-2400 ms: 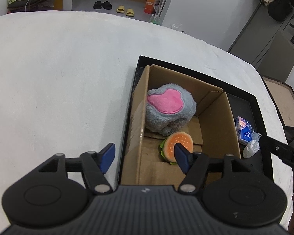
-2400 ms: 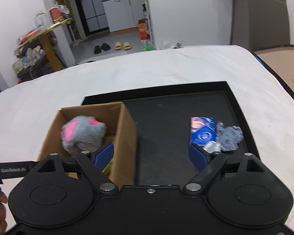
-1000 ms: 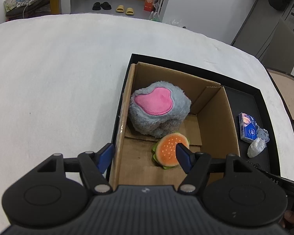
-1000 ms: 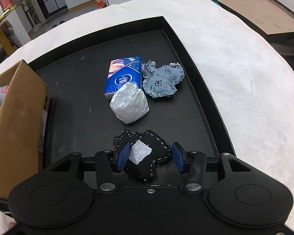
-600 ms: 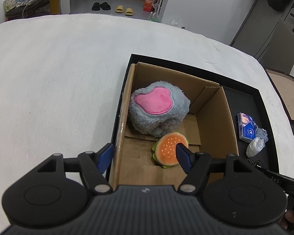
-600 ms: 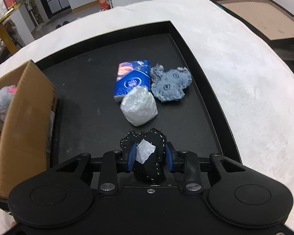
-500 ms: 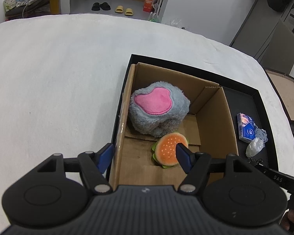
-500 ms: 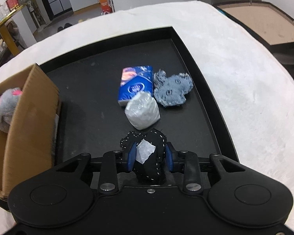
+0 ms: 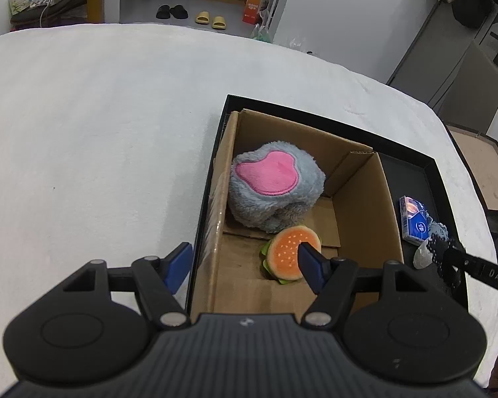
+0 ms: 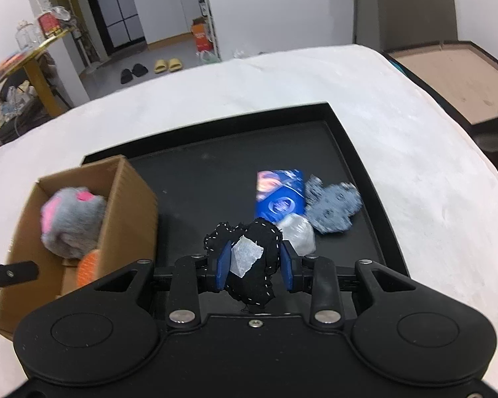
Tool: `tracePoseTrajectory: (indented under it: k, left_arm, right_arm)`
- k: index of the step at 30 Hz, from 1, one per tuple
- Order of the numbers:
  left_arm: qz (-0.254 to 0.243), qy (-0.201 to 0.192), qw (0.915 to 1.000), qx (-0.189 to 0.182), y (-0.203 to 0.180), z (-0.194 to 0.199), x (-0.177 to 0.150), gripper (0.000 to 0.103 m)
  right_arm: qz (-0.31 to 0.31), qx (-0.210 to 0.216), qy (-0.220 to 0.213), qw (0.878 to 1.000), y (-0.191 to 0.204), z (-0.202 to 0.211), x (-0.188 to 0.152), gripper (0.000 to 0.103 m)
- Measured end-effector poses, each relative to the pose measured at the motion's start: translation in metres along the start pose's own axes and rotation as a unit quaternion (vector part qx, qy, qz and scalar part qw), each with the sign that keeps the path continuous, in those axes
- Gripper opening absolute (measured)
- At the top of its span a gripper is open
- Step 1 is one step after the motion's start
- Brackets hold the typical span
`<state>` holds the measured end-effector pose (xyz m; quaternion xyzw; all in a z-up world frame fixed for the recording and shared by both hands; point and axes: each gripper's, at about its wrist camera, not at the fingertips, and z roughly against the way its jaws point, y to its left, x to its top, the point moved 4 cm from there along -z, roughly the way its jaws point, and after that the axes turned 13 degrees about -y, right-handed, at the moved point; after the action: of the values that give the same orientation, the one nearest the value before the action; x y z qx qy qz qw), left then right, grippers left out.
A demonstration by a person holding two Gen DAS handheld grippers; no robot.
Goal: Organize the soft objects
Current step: 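Carry the dark plush piece into the box and open the right gripper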
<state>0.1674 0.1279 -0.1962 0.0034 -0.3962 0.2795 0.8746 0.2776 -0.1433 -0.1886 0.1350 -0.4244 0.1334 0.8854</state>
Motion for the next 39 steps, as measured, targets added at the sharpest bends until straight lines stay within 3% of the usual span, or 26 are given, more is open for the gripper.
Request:
tracePoseTrajectory:
  k: [16,19,24,26,34,36,39]
  left_arm:
    - [0.009,-0.008,0.9998,-0.017,0.015,0.005,-0.004,0.064]
    - [0.01,-0.009,0.9998,-0.016,0.019,0.005,-0.005,0.056]
    - [0.019,0.002,0.9994,-0.03,0.024,0.002,-0.006,0.03]
    - [0.02,0.003,0.9993,-0.032,0.026,0.001,-0.007,0.026]
    - [0.016,0.002,0.9993,-0.034,0.031,0.001,-0.008,0.017]
    - [0.019,0.003,0.9992,-0.036,0.032,0.0,-0.008,0.017]
    - [0.019,0.003,0.9991,-0.037,0.032,-0.001,-0.007,0.017]
  right_arm:
    - [0.009,0.042,-0.04,0.998,0.062,0.011,0.026,0.032]
    - [0.017,0.05,-0.045,0.998,0.073,0.011,0.03,0.032]
    - [0.027,0.059,-0.049,0.997,0.091,0.008,0.035,0.033]
    - [0.029,0.062,-0.051,0.996,0.096,0.007,0.036,0.033]
    - [0.036,0.076,-0.051,0.995,0.116,-0.003,0.037,0.034]
    - [0.041,0.088,-0.058,0.994,0.122,-0.004,0.04,0.042]
    - [0.049,0.086,-0.062,0.993,0.126,-0.006,0.041,0.045]
